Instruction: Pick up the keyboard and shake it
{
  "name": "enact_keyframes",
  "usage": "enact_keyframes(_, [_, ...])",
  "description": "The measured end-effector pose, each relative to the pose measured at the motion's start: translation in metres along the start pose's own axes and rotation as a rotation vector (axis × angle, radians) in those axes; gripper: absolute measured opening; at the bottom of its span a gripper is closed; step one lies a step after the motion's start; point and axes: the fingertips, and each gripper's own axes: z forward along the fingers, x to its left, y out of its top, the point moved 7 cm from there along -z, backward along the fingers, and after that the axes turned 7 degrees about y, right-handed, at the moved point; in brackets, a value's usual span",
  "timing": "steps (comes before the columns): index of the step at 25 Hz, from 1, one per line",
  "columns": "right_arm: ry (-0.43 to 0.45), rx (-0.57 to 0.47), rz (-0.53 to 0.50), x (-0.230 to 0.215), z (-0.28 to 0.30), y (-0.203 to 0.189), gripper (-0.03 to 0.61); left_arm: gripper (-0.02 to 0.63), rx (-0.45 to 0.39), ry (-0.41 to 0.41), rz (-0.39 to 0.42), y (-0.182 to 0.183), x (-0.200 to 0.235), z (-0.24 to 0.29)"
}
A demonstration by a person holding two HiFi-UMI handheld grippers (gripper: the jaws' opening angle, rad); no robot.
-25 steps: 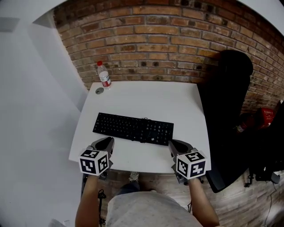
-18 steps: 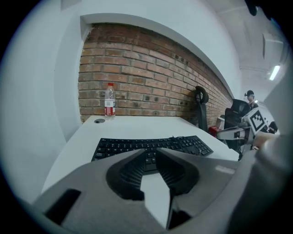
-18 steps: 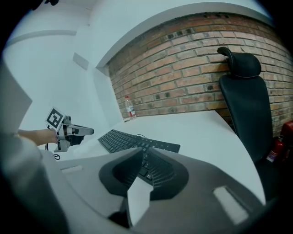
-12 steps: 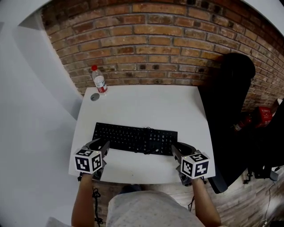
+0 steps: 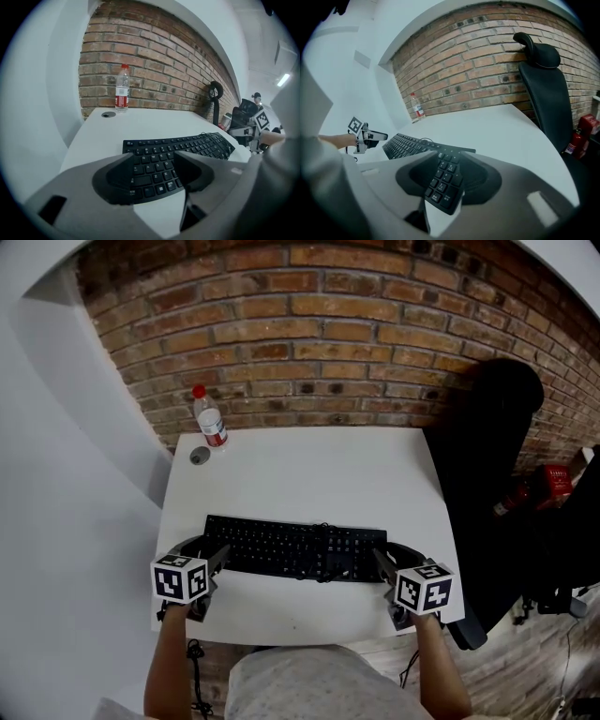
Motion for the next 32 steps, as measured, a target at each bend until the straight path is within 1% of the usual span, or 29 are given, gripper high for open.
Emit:
enact_keyframes(3, [-0.018, 0.007, 0.015, -0.003, 0.006, 0.004, 0.179, 0.285, 0.015, -0.009, -0.012, 0.003, 0.013, 0.006])
enact_keyframes(7, [-0.043, 0.019, 0.041, -0.007, 0.014, 0.003, 0.214, 0.336, 0.031, -0.023, -0.044, 0.005, 0.031, 0.013])
enact_keyframes(10, [-0.061, 0.032, 0.065, -0.013, 0.017, 0.000, 0.235, 0.360, 0.049, -0.049, -0.051, 0.007, 0.038, 0.022])
enact_keyframes(14, [-0.064, 0.052, 0.109, -0.017, 0.025, -0.001, 0.273, 0.400, 0.091, -0.103, -0.056, 0.011, 0.041, 0.034])
enact_keyframes(18, [-0.054, 0.071, 0.158, -0.019, 0.034, -0.001, 0.313, 0.417, 0.128, -0.145, -0.056, 0.014, 0.040, 0.047])
enact_keyframes(20, [-0.051, 0.082, 0.180, -0.020, 0.039, 0.000, 0.343, 0.426, 0.141, -0.157, -0.052, 0.015, 0.040, 0.053])
enact_keyframes(23, [-0.047, 0.102, 0.211, -0.021, 0.047, 0.000, 0.366, 0.439, 0.167, -0.170, -0.048, 0.019, 0.041, 0.060])
enact_keyframes(28, [-0.055, 0.145, 0.247, -0.021, 0.056, -0.001, 0.373, 0.442, 0.212, -0.179, -0.029, 0.022, 0.041, 0.068])
enact_keyframes(32, [-0.064, 0.171, 0.249, -0.022, 0.059, 0.001, 0.361, 0.442, 0.228, -0.173, -0.003, 0.021, 0.038, 0.070])
